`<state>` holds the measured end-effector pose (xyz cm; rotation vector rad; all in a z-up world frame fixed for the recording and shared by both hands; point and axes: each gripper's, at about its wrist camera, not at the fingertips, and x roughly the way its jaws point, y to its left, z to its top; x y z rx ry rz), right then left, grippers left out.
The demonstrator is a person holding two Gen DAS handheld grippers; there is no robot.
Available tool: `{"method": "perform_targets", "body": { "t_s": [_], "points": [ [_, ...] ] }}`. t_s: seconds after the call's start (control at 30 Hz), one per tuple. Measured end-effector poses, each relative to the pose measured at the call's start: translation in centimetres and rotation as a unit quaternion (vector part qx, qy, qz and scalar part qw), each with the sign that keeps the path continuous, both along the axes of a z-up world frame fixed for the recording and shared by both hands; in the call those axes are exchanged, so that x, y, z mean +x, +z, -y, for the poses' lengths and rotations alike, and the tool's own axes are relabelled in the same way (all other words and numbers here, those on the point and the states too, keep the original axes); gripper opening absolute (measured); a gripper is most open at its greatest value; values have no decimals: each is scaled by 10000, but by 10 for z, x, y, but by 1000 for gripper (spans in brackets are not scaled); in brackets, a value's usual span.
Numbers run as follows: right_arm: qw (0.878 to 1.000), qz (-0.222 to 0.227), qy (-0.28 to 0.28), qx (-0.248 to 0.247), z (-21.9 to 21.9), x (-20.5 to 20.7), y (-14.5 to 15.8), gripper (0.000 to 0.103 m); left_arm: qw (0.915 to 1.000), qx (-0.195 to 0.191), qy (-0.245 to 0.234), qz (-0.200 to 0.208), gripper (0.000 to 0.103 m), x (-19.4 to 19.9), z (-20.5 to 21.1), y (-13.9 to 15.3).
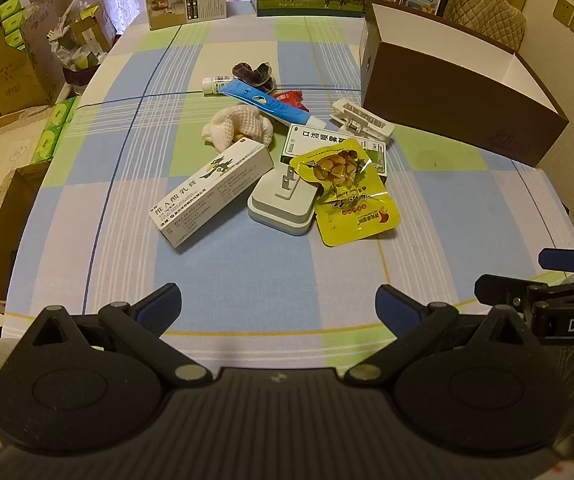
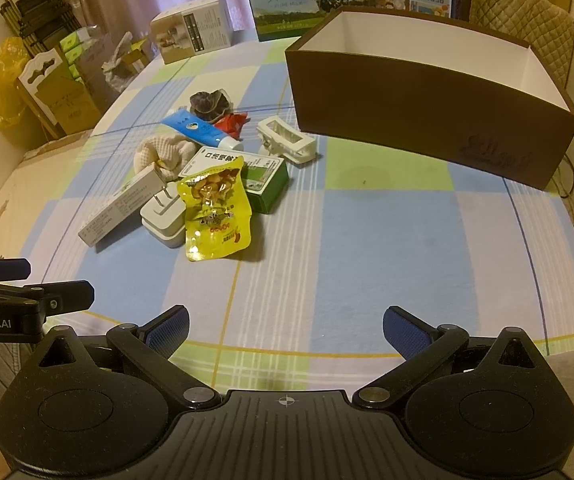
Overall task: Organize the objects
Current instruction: 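Move the right tool toward the yellow snack packet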
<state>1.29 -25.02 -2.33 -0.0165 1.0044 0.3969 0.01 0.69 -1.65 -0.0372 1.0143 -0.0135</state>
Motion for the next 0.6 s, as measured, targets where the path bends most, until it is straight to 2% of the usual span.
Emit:
{"method": "perform_targets", "body": {
  "t_s": [0.6],
  "points": [
    [9999,40,108,-52,-9,3,0,101,10000,-1,10,-15,102,1,-1,-1]
  ]
}}
